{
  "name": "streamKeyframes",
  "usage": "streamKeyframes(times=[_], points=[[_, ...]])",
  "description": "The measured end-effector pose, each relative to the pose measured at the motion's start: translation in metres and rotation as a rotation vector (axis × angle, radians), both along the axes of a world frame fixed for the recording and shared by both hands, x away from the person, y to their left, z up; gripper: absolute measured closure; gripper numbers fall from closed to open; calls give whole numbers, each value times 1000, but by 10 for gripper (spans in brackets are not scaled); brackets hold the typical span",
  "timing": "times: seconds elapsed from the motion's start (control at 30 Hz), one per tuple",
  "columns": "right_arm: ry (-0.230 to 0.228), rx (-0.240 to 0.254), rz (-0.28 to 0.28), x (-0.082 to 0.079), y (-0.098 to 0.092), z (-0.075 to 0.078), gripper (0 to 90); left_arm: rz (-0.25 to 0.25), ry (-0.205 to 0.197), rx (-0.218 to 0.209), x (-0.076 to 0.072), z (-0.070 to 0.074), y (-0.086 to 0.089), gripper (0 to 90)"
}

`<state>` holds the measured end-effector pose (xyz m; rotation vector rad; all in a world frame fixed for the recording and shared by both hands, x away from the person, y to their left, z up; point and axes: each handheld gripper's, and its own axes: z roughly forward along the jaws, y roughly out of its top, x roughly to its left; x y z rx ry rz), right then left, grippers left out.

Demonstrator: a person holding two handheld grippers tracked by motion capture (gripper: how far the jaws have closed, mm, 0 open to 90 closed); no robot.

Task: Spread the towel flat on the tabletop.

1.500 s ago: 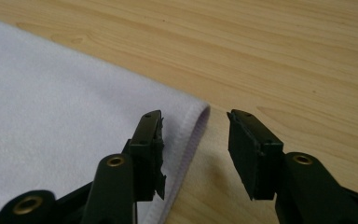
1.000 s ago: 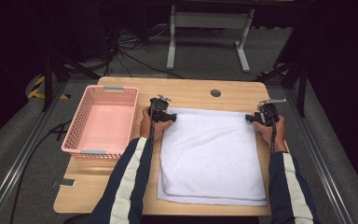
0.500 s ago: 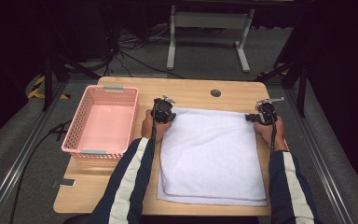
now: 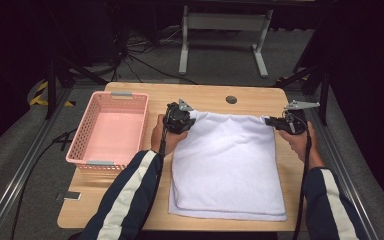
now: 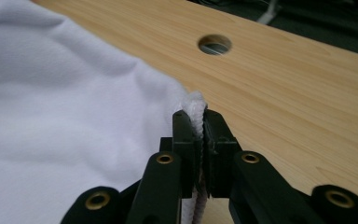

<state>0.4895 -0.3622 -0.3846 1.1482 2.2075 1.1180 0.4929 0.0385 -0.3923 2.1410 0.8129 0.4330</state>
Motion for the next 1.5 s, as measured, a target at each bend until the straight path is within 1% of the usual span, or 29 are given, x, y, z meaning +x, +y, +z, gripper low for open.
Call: streamKeyframes(times=[0.17,0.2,0.27,0.3,0.33,0.4,0.47,0.53,0.6,0.63,0.7,0.73,0.8,0.83,0.87,0.9,0.93,0.97,1.0,1.03,1.07,1.13,1.2,1.27,1.3,1.33,1.37,1.43,1.5], points=[[-53,11,111,-33,0,14,850,-62,-34,-15,-38,8,16,843],[-62,21,135,-41,0,15,849,-75,-39,-25,-46,7,19,843],[-74,36,180,-56,-2,17,849,-110,-61,-1,-63,5,25,842],[-74,44,201,-64,-4,17,849,-135,-57,-14,-70,3,29,843],[-80,51,224,-71,-6,16,849,-154,-76,-14,-79,-2,32,843],[-82,59,265,-91,-10,15,849,-178,-66,-8,-94,-8,39,842],[-86,43,294,-106,-12,13,848,-188,-92,18,-110,-12,43,841],[-84,42,339,-121,-15,13,848,-206,-87,-10,-121,-16,50,841],[-73,27,389,-135,-18,12,846,-218,-99,14,-132,-18,54,836],[-68,26,413,-142,-19,10,846,-236,-81,-8,-136,-21,56,836],[-59,17,432,-149,-20,8,844,-251,-70,-15,-143,-24,58,833],[-49,-3,493,-162,-23,3,840,-275,-82,27,-152,-27,60,827],[-32,-17,533,-172,-24,-2,838,-312,-94,70,-161,-31,63,824],[-17,-26,563,-177,-24,-6,843,-312,-94,70,-161,-31,63,823],[9,-53,588,-181,-24,-11,847,-331,-49,53,-166,-38,68,822],[29,-68,602,-183,-24,-14,855,-331,-49,53,-166,-38,68,820],[57,-86,634,-185,-24,-19,861,-333,-33,84,-170,-45,72,821],[57,-86,634,-185,-24,-19,861,-333,-33,84,-170,-45,72,821],[132,-145,696,-189,-21,-30,867,-342,-10,80,-171,-51,74,823],[132,-145,696,-189,-21,-30,867,-340,-7,107,-172,-55,75,823],[163,-164,723,-190,-19,-35,869,-358,-3,131,-174,-58,74,824],[219,-235,754,-192,-14,-44,871,-368,9,148,-174,-64,72,829],[250,-280,742,-191,-9,-53,873,-377,11,170,-172,-65,69,830],[252,-276,740,-191,-9,-54,875,-374,11,172,-171,-66,69,831],[240,-271,708,-190,-9,-55,876,-374,6,178,-170,-66,69,831],[236,-267,696,-189,-10,-55,876,-342,-9,189,-167,-67,67,831],[236,-267,696,-189,-10,-55,876,-342,-9,189,-167,-67,67,831],[209,-262,633,-185,-11,-57,877,-319,-18,205,-163,-66,65,831],[188,-251,618,-181,-11,-58,878,-276,-25,215,-157,-66,63,829]])
